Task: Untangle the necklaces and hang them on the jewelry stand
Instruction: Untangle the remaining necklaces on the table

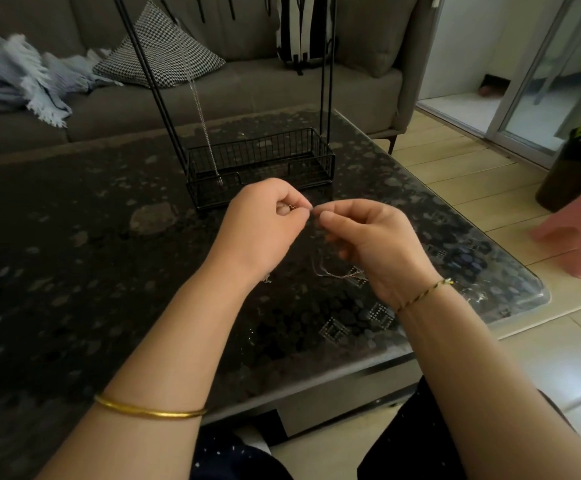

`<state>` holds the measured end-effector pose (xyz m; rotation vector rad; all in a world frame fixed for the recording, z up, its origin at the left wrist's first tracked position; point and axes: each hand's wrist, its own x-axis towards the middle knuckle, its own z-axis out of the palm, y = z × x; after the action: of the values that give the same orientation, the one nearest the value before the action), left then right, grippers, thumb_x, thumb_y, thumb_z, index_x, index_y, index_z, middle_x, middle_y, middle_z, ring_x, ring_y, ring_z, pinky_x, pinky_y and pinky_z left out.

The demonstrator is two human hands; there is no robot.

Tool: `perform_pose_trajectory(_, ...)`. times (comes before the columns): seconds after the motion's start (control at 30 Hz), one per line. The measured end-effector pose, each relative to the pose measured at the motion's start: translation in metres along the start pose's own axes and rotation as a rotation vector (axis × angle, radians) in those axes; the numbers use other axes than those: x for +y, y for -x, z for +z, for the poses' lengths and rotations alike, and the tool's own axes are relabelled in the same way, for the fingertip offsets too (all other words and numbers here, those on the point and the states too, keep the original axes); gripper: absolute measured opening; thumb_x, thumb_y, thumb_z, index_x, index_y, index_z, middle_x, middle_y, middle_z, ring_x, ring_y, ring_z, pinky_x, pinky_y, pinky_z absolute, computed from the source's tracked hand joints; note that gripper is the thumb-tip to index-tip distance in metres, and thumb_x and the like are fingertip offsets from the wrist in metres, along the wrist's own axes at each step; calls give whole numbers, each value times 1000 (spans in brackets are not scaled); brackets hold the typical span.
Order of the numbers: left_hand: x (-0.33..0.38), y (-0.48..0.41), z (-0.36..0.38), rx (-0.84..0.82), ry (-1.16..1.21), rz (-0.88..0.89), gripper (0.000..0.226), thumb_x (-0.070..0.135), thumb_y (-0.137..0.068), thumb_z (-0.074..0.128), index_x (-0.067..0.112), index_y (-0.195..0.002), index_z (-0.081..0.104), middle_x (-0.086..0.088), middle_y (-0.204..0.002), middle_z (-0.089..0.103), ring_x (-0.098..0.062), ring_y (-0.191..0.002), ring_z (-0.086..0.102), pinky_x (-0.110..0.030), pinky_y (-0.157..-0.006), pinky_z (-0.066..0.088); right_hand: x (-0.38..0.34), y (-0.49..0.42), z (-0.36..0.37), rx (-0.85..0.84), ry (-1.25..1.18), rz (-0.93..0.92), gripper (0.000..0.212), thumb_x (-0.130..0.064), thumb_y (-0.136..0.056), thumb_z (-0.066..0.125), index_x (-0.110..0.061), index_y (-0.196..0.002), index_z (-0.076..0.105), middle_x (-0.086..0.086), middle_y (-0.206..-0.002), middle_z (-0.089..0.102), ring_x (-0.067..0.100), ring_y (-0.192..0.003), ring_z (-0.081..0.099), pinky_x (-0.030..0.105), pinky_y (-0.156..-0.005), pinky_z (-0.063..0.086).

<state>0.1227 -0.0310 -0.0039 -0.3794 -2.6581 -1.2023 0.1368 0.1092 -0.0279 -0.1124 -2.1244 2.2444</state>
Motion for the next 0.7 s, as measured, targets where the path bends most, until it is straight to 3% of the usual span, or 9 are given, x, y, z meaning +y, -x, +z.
perform_pose_trajectory(0.2, 2, 1, -2, -14, -12, 20, 12, 15, -89, 65, 25, -88, 70, 13, -54, 45, 7, -49, 46, -3, -53, 35, 0, 0, 1, 20, -28, -48, 14, -1, -84, 66, -14, -91, 65, 2, -75, 70, 8, -64, 61, 18, -56, 49)
perform_pose_trajectory(0.53, 2, 0, -3, -34, 55, 19, 13, 13, -87, 66, 24, -81, 71, 12, -53, 43, 1, -48, 40, -7, -49, 34, -3, 3, 1, 44, 65, -162, 20, -6, -77, 75, -10, -85, 57, 0, -64, 65, 7, -55, 58, 18, -53, 49)
perform_pose_trajectory(0.7, 1, -1, -3, -28, 100, 20, 14, 11, -86, 66, 22, -77, 68, 12, -53, 43, 0, -49, 41, -8, -50, 35, -2, 2, 1, -48, -62, -57, 12, -3, -82, 69, -9, -90, 63, 0, -68, 68, 8, -59, 57, 20, -56, 46)
